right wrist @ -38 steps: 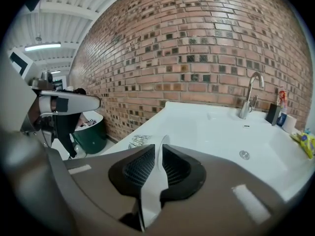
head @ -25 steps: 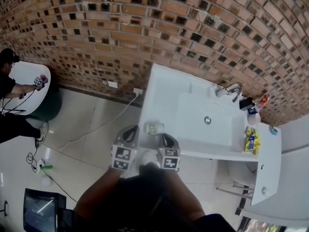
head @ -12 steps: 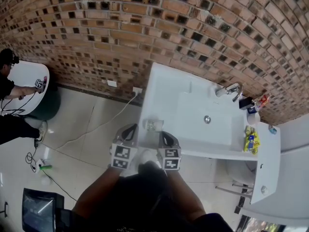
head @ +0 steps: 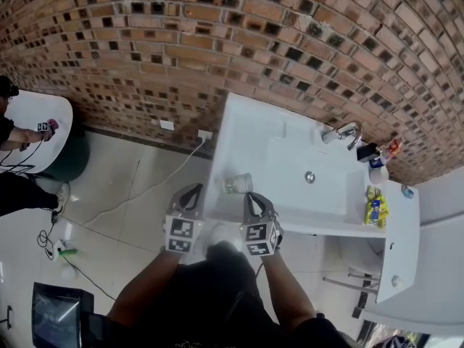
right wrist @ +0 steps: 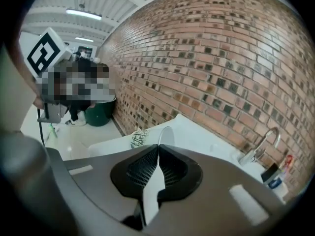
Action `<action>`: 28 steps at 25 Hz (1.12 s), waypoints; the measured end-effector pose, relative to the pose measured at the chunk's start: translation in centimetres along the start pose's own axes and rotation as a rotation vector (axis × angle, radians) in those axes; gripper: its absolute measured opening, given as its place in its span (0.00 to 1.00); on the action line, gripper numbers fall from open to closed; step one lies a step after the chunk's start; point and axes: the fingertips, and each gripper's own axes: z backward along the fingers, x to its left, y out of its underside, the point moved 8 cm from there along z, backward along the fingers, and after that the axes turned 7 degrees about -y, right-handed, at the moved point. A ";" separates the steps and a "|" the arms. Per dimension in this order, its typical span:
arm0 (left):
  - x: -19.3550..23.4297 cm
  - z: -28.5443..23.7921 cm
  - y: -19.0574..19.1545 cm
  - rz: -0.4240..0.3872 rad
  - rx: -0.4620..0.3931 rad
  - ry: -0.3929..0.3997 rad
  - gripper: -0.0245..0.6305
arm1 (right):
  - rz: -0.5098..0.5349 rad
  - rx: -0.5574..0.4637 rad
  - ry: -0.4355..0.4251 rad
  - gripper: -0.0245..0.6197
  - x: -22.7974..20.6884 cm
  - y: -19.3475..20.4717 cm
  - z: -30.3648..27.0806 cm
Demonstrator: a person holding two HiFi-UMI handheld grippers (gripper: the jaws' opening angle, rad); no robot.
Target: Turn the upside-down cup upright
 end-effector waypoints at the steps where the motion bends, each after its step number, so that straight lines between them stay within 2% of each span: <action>1: 0.1 0.1 0.0 0.001 -0.001 -0.001 0.03 | 0.050 0.023 0.002 0.08 0.1 -0.1 0.0; 5: 0.0 0.3 0.1 -0.002 0.003 0.004 0.03 | 0.280 0.130 0.004 0.08 0.5 0.4 -0.8; 9: -0.1 0.6 0.2 -0.001 0.006 0.009 0.03 | 0.529 0.182 0.005 0.08 1.4 0.4 -1.3; 15: 0.6 1.0 0.8 0.020 0.023 -0.015 0.03 | 0.772 0.246 0.033 0.08 2.5 1.3 -1.7; 20: 0.4 1.1 0.6 0.024 0.017 -0.013 0.03 | 0.878 0.286 0.019 0.08 3.6 2.0 -1.9; 28: -0.4 1.3 0.6 0.023 0.020 0.020 0.03 | 0.923 0.283 0.011 0.08 4.8 1.0 -1.4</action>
